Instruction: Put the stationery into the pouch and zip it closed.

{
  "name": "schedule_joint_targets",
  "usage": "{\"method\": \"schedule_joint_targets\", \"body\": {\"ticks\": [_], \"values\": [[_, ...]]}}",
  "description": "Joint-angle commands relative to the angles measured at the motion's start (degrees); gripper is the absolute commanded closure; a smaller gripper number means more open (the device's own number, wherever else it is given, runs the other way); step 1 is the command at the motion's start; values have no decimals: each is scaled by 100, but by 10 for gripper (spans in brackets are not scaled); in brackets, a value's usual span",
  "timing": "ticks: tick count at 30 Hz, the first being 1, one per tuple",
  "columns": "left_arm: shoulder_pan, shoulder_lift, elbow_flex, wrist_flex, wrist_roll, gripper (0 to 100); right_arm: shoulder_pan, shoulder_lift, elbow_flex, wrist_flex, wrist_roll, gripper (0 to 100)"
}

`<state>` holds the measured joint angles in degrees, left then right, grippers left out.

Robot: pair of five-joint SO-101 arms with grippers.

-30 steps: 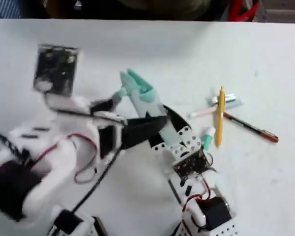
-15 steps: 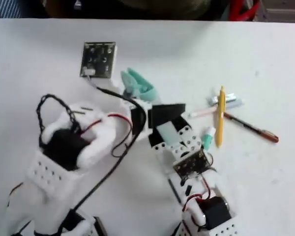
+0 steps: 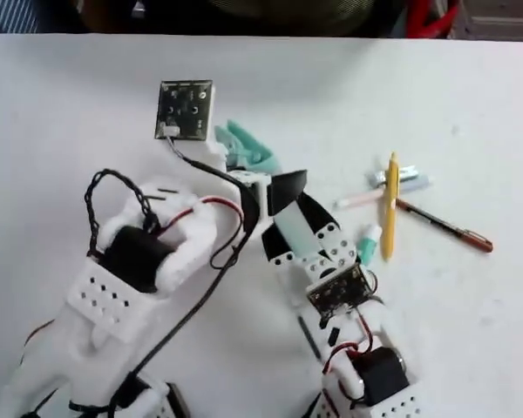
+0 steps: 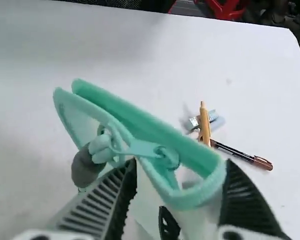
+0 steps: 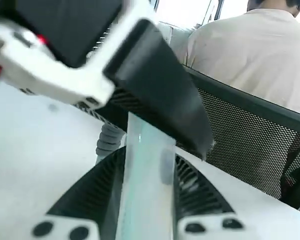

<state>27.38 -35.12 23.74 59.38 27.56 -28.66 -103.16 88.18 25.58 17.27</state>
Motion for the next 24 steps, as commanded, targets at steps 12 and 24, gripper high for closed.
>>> {"method": "schedule_joint_targets", "body": {"ticks": [12, 24], "values": [[-40, -40, 0, -589, -941, 976, -4, -13, -70, 40, 53, 958], [-716, -48, -290, -1292, -1714, 976, 4, -22, -607, 822, 9, 707]]}}
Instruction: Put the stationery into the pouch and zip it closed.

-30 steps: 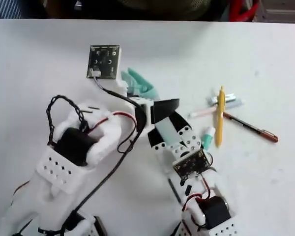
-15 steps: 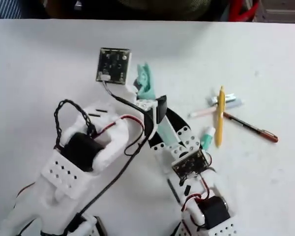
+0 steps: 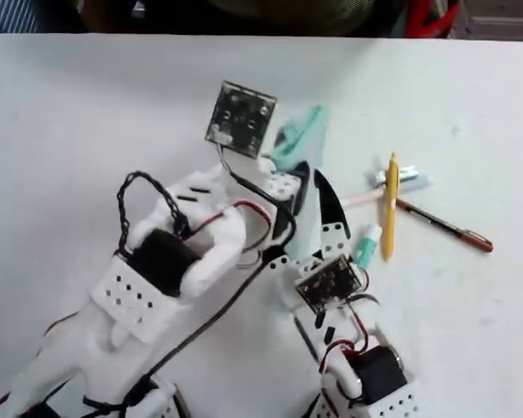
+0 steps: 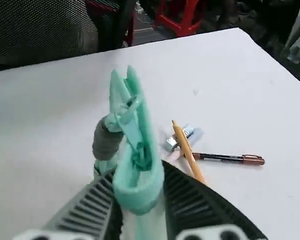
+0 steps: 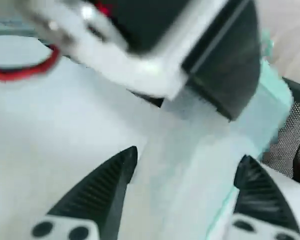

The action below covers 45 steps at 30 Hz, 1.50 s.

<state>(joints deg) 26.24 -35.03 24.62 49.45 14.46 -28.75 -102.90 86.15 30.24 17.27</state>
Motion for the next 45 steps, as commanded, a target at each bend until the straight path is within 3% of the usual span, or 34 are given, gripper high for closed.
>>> {"method": "schedule_joint_targets", "body": {"ticks": [1, 11, 18, 20, 24, 28, 31, 39, 45], "values": [[-690, -75, -404, -290, -501, 976, 31, -48, -448, 426, 9, 707], [-848, -1508, -158, 422, -1398, 976, 347, -48, -492, 382, 35, 707], [-840, -2888, 1758, 404, -1389, 976, 1297, -40, -554, -171, 0, 714], [-848, -3336, 2198, 404, -1389, 976, 1323, -31, -862, 57, 0, 763], [-884, -4251, 2892, 448, -1398, 974, 1288, -4, -1978, 1068, 35, 880], [-884, -4910, 3446, 308, -1415, 973, 699, 462, -3147, 1763, 9, 799], [-892, -5051, 3543, 316, -1415, 973, 92, 1727, -4211, 2185, 9, 765], [-840, -5059, 3578, 325, -1415, 973, -708, 5095, -8527, 4470, 88, 850], [-725, -5059, 3578, 334, -1407, 973, -1165, 6985, -10532, 5648, 1591, 854]]}}
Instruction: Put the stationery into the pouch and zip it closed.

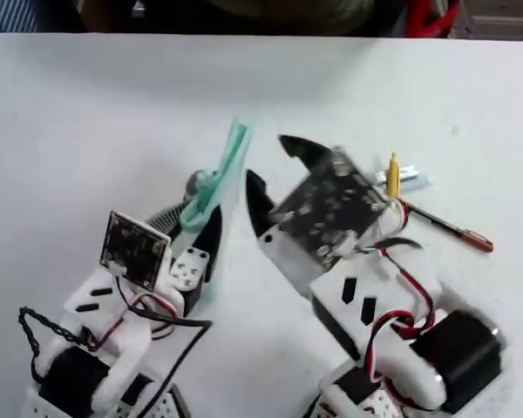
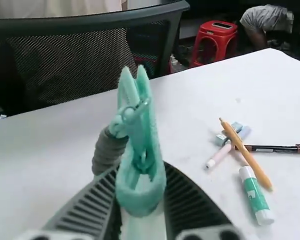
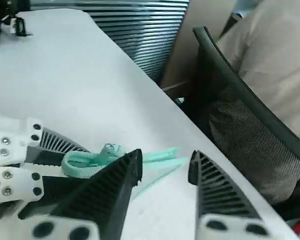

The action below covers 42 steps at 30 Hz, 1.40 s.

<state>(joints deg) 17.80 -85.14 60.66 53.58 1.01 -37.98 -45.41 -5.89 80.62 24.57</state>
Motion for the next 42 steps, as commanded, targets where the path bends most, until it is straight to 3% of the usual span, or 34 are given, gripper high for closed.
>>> {"method": "schedule_joint_targets", "body": {"ticks": [1, 8, 12, 17, 30, 33, 36, 42], "values": [[198, -48, -18, -70, -62, 973, -303, 1525, -1547, 778, 985, 854], [488, -48, -18, 0, -62, 973, -611, 2923, -2769, 1789, 1688, 854], [488, -48, -18, 0, -62, 973, -611, 2949, -2734, 1798, 2022, 854], [488, -48, -18, 0, -62, 973, -295, 2932, -2382, 1798, 2040, 854], [488, -48, -9, 0, -62, 973, -268, 2079, -1591, 1798, 2119, 854], [488, -75, 70, -26, -62, 973, -259, 1974, -1626, 1798, 1723, 851], [505, -75, 105, -53, -70, 973, -268, 1921, -1635, 1789, 826, 837], [488, -75, 97, -53, -70, 973, -268, 1930, -1609, 1798, -967, 675]]}}
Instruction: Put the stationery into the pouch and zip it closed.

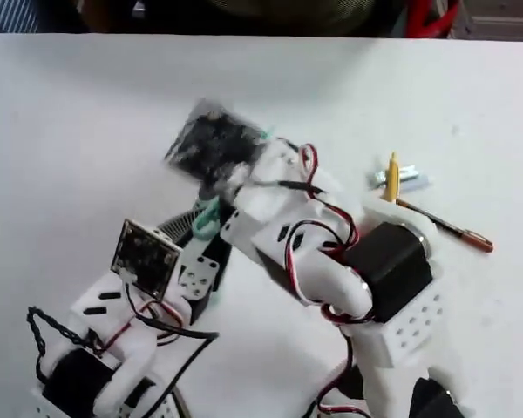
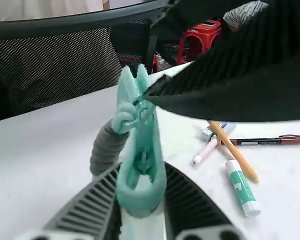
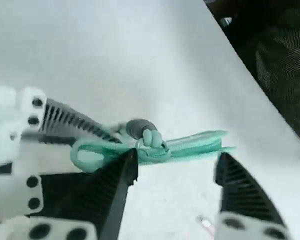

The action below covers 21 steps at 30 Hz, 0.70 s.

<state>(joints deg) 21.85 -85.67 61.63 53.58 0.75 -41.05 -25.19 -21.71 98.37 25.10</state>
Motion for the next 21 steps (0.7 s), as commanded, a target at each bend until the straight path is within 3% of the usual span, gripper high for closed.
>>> {"method": "schedule_joint_targets", "body": {"ticks": [1, 16, 21], "values": [[84, -22, 0, -53, -44, 973, 31, -75, 26, 13, -1134, 679], [84, -22, 0, -44, -44, 973, -189, 716, 281, 4, -1134, 770], [84, -22, 0, -44, -44, 973, -180, 743, 281, -215, -1125, 966]]}}
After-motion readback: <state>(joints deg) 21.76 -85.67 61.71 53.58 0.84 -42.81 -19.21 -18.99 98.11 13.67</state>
